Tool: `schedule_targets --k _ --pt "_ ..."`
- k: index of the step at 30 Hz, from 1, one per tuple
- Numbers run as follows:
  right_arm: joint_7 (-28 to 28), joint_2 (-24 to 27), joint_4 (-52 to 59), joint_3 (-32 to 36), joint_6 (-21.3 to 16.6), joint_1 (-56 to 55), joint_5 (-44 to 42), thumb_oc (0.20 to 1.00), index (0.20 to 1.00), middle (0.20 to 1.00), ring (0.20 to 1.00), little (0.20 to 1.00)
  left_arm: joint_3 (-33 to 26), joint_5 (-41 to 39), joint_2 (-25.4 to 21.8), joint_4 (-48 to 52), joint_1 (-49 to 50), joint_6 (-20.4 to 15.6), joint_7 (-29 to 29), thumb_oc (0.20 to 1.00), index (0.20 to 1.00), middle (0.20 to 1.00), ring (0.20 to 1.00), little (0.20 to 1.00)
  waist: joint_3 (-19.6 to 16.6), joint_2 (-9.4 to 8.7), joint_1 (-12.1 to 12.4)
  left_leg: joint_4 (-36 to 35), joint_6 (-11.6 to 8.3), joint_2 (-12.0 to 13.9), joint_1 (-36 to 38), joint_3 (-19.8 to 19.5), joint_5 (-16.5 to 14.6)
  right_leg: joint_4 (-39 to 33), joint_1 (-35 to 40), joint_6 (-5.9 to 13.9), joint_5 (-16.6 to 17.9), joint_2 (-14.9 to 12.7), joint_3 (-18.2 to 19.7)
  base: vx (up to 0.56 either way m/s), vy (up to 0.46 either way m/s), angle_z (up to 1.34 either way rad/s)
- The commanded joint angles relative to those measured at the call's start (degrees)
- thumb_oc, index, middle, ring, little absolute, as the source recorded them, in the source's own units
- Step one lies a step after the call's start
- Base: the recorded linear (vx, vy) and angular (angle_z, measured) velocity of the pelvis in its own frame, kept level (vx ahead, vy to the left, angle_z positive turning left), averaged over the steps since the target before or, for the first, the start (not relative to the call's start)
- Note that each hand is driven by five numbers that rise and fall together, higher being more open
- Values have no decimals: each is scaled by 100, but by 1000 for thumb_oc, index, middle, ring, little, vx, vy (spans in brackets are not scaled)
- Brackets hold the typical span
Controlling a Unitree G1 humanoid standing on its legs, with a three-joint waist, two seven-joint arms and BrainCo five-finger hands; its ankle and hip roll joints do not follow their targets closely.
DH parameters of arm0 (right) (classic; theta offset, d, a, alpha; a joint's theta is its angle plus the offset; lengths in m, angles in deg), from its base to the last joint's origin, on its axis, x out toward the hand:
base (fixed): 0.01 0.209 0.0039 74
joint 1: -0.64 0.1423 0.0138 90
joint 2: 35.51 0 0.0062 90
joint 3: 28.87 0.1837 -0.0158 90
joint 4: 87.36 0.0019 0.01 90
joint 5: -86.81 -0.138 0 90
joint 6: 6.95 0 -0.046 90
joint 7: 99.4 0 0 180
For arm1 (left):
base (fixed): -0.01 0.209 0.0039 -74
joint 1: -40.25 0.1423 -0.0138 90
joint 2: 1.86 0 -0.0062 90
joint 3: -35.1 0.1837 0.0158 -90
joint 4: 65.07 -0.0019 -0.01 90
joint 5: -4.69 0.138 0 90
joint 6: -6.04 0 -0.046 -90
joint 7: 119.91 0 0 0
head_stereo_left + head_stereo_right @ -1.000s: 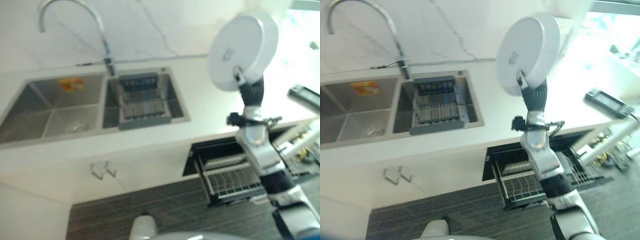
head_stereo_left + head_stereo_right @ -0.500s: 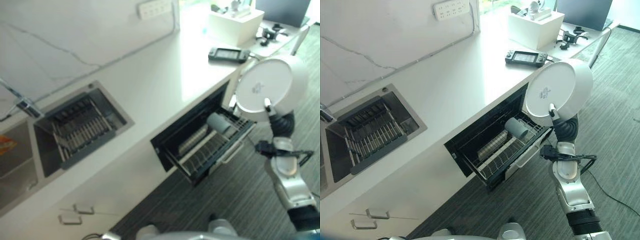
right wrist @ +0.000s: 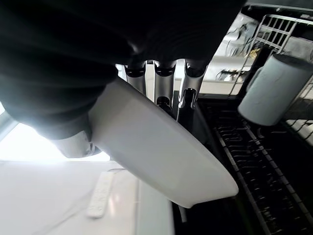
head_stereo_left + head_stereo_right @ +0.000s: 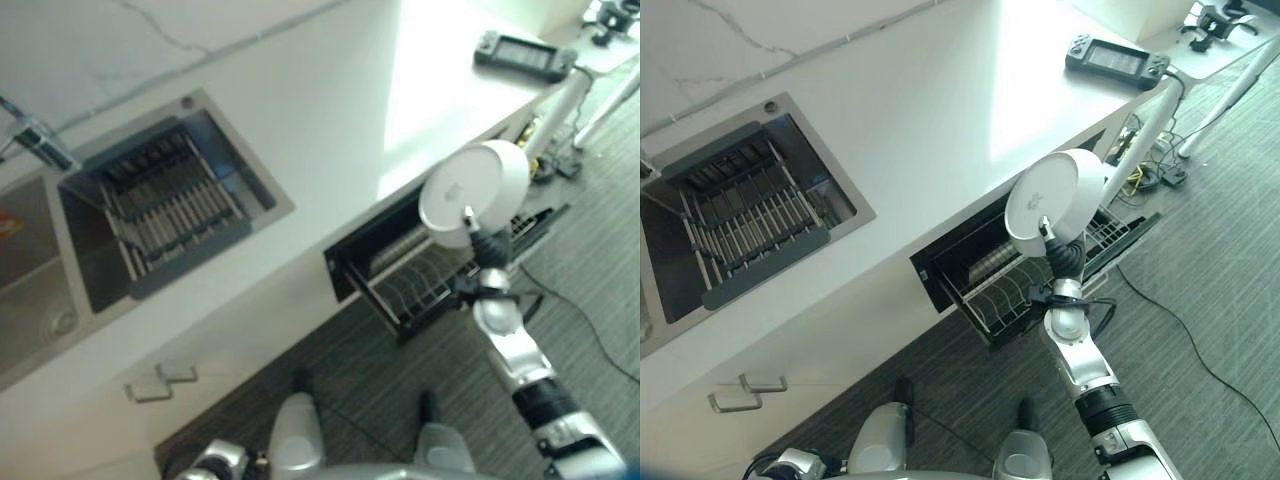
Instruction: Place the dishes in the dishwasher.
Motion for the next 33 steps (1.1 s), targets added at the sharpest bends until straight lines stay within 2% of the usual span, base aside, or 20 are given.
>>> schedule_targets --k 1,3,9,12,17,20,21,22,25,27,29,30,31,32,33 --pt "120 -148 408 29 -619 443 173 200 200 200 200 200 64 -253 -146 -202 -133 39 184 1000 1000 1000 1000 1000 -258 -213 120 355 -39 239 -831 5 286 114 868 -104 -646 -101 -77 -71 -15 6" --pt "370 -265 222 28 -708 490 181 200 200 200 200 200 31 -271 -161 -188 -159 11 246 1000 1000 1000 1000 1000 -223 -238 172 342 -44 228 -935 -39 323 52 870 -82 -641 -102 -100 -83 -19 11" --pt "605 -420 -137 2 -729 494 172 200 200 200 200 200 9 -329 -184 -216 -211 -2 285 1000 1000 1000 1000 1000 -198 -242 187 377 -74 272 -1095 -56 371 1 811 -48 -616 -129 -131 -51 -6 8" --pt "596 -449 -285 -41 -647 521 177 200 200 200 200 200 27 -350 -195 -193 -264 40 282 1000 1000 1000 1000 1000 -173 -223 181 412 -93 301 -1165 -63 389 11 774 -44 -623 -143 -132 0 0 0" --pt "422 -398 -834 -153 -253 763 79 200 200 200 200 200 39 -541 -227 -186 -428 54 263 1000 1000 1000 1000 1000 -50 -171 196 424 -134 322 -1313 -95 445 33 665 -63 -657 -160 -138 -44 22 0" --pt "272 -229 -1146 -202 187 1074 64 200 200 200 200 200 60 -630 -288 -171 -587 101 281 1000 1000 1000 1000 1000 53 -191 246 467 -151 314 -1454 -153 472 65 609 -82 -693 -147 -154 -65 -19 1" --pt "184 -119 -1275 -204 468 1236 83 200 200 200 200 200 46 -627 -334 -160 -640 119 274 1000 1000 1000 1000 1000 84 -209 279 488 -163 316 -1528 -181 484 69 592 -87 -709 -136 -175 -61 -49 2" --pt "143 -73 -1340 -216 542 1310 82 200 200 200 200 200 46 -631 -351 -162 -660 114 273 1000 1000 1000 1000 1000 96 -216 292 494 -168 316 -1559 -199 487 70 580 -89 -717 -130 -185 -61 -61 8" --pt "-76 283 -1816 -346 1096 1740 158 200 200 200 200 200 39 -600 -478 -142 -786 148 234 1000 1000 1000 1000 1000 145 -284 400 460 -191 309 -1685 -260 541 6 583 -83 -727 -80 -236 -48 -63 16" --pt "-145 408 -1952 -376 1267 1864 83 200 200 200 200 200 46 -591 -528 -110 -820 171 233 1000 1000 1000 1000 1000 149 -318 439 457 -191 299 -1750 -293 557 -8 562 -75 -728 -59 -244 -37 -46 3" --pt "-245 615 -2284 -498 1666 2204 250 200 200 200 200 200 79 -598 -624 -41 -954 250 244 1000 1000 1000 1000 1000 183 -385 539 463 -186 277 -1883 -358 584 -30 509 -64 -725 -20 -290 -67 -63 9" --pt "-262 632 -2318 -521 1724 2250 285 200 200 200 200 200 84 -609 -634 -31 -969 261 249 1000 1000 1000 1000 1000 190 -391 549 463 -183 272 -1897 -364 587 -31 502 -63 -724 -16 -293 -72 -54 17" --pt "-239 734 -2524 -656 2096 2472 629 200 200 200 200 200 96 -634 -674 -4 -1025 283 254 1000 1000 1000 1000 1000 211 -420 606 430 -172 250 -1940 -382 604 -59 482 -53 -709 2 -312 -43 -25 16" --pt "-257 784 -2579 -719 2227 2537 726 200 200 200 200 200 90 -618 -690 8 -1040 290 240 1000 1000 1000 1000 1000 212 -429 626 407 -169 240 -1948 -385 614 -76 482 -48 -702 7 -321 -51 -22 11" --pt "-371 894 -2702 -873 2549 2700 1081 200 200 200 200 200 97 -603 -723 43 -1056 294 228 1000 1000 1000 1000 1000 220 -453 669 378 -158 220 -1967 -389 622 -96 472 -38 -692 14 -334 -28 -9 7"
